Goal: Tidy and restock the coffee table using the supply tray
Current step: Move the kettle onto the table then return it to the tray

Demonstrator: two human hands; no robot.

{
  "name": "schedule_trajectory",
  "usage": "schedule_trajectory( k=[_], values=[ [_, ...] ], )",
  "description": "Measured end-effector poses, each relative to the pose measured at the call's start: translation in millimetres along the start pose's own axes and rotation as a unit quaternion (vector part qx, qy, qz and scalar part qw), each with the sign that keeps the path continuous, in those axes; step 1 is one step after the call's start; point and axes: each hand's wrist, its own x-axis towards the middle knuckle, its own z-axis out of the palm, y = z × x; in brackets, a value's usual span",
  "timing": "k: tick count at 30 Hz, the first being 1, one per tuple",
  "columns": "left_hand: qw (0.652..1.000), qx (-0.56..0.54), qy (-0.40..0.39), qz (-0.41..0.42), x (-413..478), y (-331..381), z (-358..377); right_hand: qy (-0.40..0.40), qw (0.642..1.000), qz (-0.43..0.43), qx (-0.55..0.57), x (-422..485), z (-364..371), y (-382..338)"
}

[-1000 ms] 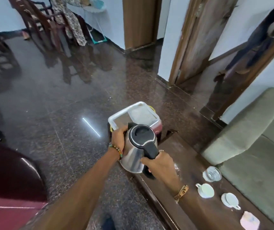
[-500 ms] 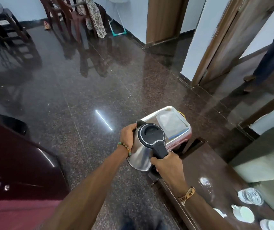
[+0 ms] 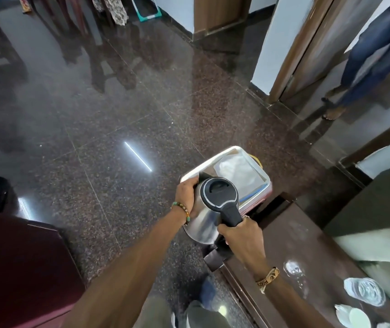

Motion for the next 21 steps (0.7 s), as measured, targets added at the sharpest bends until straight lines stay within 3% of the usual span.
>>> schedule_trajectory(
  k=[10,21],
  values=[
    [0.991,-0.008,-0.062,-0.117,77.6,4.9,54.6,0.064,0.997,0.047,-0.010,76.7,2.6,-0.7],
    [0.994,0.008,-0.035,-0.100,156.5,-17.5,47.5,0.080,0.992,0.099,0.005,156.5,57.9,7.2]
  ],
)
